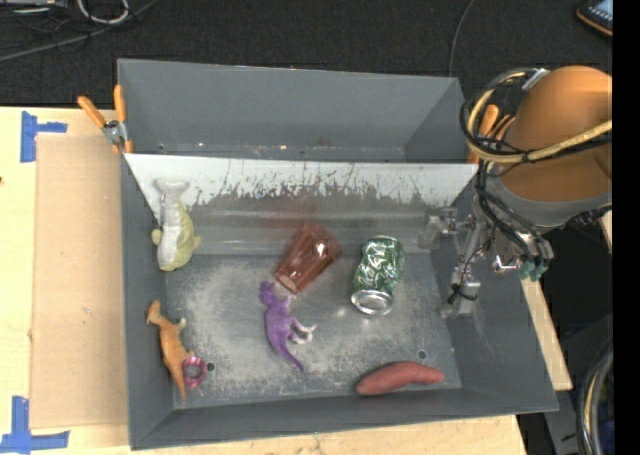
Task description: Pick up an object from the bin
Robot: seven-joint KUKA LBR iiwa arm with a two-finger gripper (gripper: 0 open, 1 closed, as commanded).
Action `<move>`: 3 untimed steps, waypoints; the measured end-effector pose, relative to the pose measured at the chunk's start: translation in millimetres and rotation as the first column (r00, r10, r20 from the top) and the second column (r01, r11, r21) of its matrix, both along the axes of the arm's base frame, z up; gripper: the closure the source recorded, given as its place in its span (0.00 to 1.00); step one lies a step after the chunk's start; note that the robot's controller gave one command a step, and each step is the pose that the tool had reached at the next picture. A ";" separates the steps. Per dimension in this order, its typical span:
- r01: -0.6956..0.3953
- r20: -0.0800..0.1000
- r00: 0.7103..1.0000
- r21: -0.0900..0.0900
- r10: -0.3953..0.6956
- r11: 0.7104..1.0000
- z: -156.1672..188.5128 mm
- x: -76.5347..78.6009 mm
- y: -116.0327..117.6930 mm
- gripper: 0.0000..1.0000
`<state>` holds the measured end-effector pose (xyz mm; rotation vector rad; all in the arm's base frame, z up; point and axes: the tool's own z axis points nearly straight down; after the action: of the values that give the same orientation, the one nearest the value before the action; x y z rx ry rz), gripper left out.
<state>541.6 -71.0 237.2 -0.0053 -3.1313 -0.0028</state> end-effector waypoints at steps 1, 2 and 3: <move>-0.003 0.009 1.000 -0.001 0.003 1.000 4.5 1.4 0.3 0.00; -0.106 0.010 0.994 -0.001 0.106 0.994 -37.9 -12.8 0.6 0.00; -0.406 0.007 0.914 0.001 0.406 0.914 -68.7 -57.6 -4.7 0.00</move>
Offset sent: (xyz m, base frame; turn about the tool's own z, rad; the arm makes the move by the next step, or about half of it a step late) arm -0.0572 0.0005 -0.1672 -0.4048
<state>484.0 -75.7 168.5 0.6454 -3.0706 -0.0031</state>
